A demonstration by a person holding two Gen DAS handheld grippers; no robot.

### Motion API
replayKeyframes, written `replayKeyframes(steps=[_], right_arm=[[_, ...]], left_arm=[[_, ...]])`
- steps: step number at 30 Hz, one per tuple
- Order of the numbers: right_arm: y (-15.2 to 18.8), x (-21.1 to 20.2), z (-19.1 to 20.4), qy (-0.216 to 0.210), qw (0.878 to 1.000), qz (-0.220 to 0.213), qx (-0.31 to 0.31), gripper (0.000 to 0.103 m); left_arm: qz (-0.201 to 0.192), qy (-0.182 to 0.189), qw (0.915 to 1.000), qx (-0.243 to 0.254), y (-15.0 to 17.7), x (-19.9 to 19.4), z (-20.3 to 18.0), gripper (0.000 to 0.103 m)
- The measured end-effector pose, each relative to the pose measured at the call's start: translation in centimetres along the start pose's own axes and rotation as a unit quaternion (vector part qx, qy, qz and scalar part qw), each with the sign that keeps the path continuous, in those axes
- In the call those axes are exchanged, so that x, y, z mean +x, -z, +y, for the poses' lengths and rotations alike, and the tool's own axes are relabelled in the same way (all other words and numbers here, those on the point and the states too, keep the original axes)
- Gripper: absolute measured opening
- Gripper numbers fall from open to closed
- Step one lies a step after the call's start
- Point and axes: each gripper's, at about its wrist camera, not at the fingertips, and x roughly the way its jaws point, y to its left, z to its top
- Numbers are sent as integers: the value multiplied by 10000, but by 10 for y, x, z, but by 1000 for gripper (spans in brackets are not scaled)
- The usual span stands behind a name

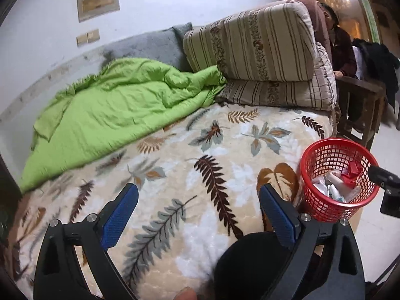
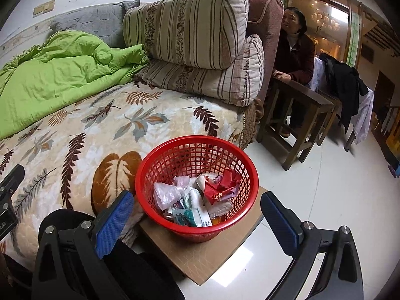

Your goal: Collect trash

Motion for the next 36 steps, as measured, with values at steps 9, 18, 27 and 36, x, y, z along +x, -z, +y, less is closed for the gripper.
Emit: replayKeyframes(steps=[9,18,27,36], right_arm=[[0,3,0,-38,10000,71,16,102],[1,4,1,-67,9999,101,17,102],[2,6,3,-72,9999,144,14,102],[3,6,4,-76,9999,146,-13,102]], left_arm=[[158,-112,9998,94,-1,5,-5,98],[137,-70,9998,113,2,4,-4,98],[130,101,9998,147,4,3,-7,98],[191,191,9996,61,5,5,-4,98]])
